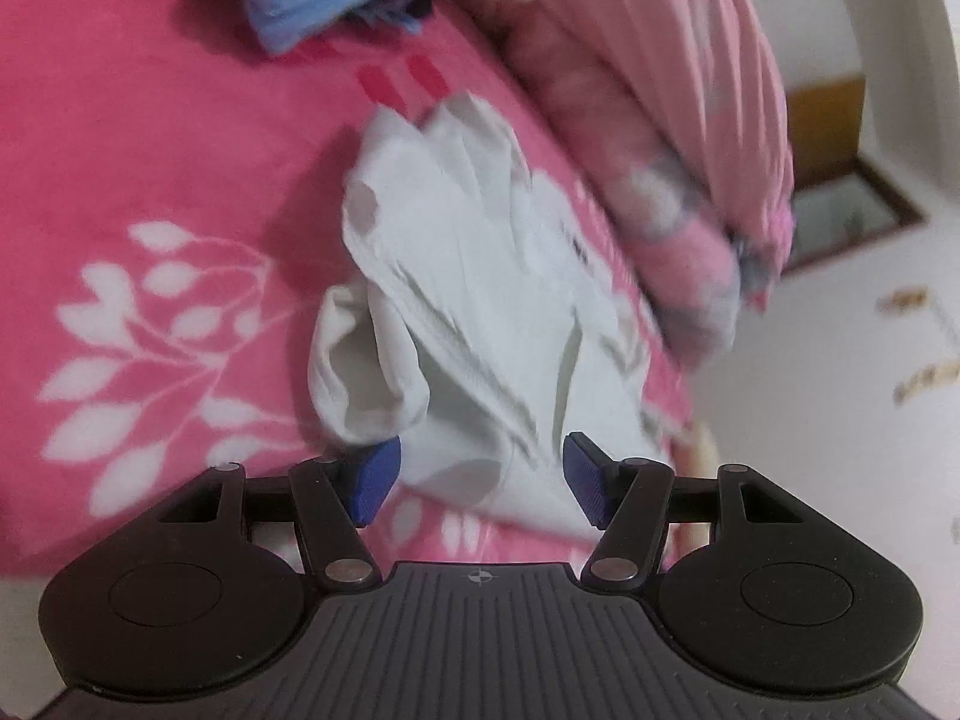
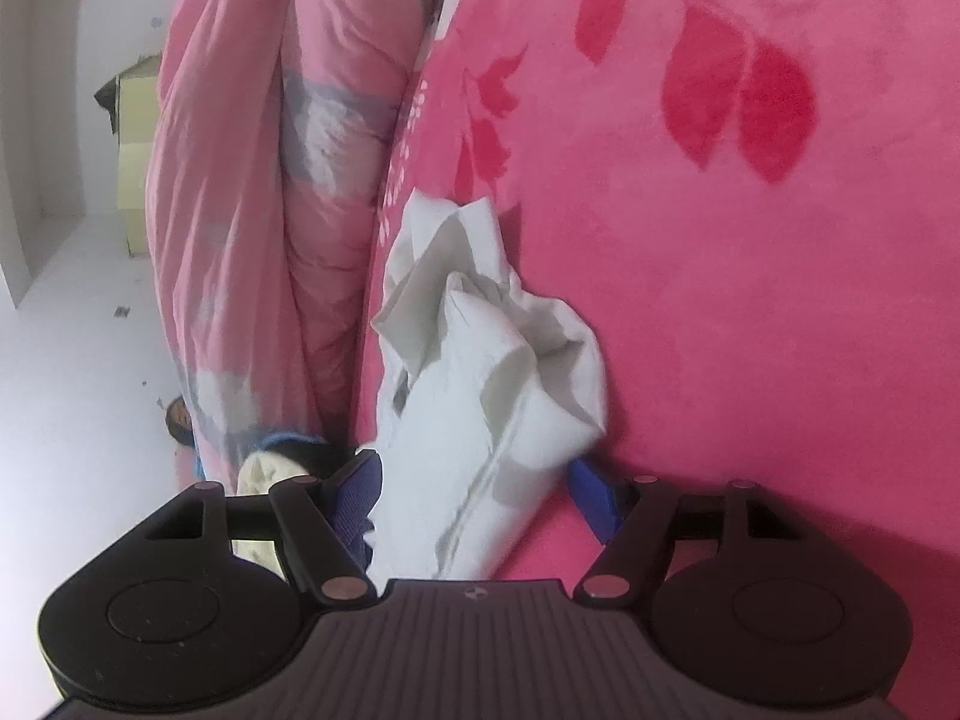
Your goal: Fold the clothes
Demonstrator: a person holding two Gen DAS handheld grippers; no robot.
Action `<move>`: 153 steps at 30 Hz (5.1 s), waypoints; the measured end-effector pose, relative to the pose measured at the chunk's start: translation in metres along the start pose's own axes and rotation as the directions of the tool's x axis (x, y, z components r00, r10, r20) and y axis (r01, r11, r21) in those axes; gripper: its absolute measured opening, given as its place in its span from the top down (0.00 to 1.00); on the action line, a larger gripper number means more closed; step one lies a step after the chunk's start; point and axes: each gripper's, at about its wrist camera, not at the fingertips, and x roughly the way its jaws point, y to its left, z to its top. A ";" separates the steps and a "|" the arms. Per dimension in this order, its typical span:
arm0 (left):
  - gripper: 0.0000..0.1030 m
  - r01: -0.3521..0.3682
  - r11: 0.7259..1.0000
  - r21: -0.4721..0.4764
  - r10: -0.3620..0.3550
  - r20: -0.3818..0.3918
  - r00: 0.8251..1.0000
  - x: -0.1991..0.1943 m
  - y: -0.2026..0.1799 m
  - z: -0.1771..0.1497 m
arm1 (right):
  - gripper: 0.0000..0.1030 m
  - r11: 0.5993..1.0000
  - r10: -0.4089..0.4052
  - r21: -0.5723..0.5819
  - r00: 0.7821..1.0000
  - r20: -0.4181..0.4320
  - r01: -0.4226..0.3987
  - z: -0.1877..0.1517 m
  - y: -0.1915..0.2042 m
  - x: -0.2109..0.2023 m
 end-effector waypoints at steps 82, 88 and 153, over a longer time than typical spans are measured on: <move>0.57 -0.143 0.990 0.011 0.139 0.178 0.974 -0.077 -0.003 -0.049 | 0.94 0.975 0.125 0.149 0.965 0.231 -0.162 -0.145 -0.055 -0.070; 0.46 -0.133 0.991 -0.020 0.134 0.186 0.973 -0.058 0.002 -0.040 | 0.71 0.985 0.093 0.123 0.974 0.206 -0.120 -0.138 -0.047 -0.061; 0.89 -0.297 0.887 0.355 0.271 0.122 0.955 -0.140 -0.021 -0.079 | 0.58 0.987 -0.042 -0.139 0.963 0.266 0.081 -0.213 -0.030 -0.169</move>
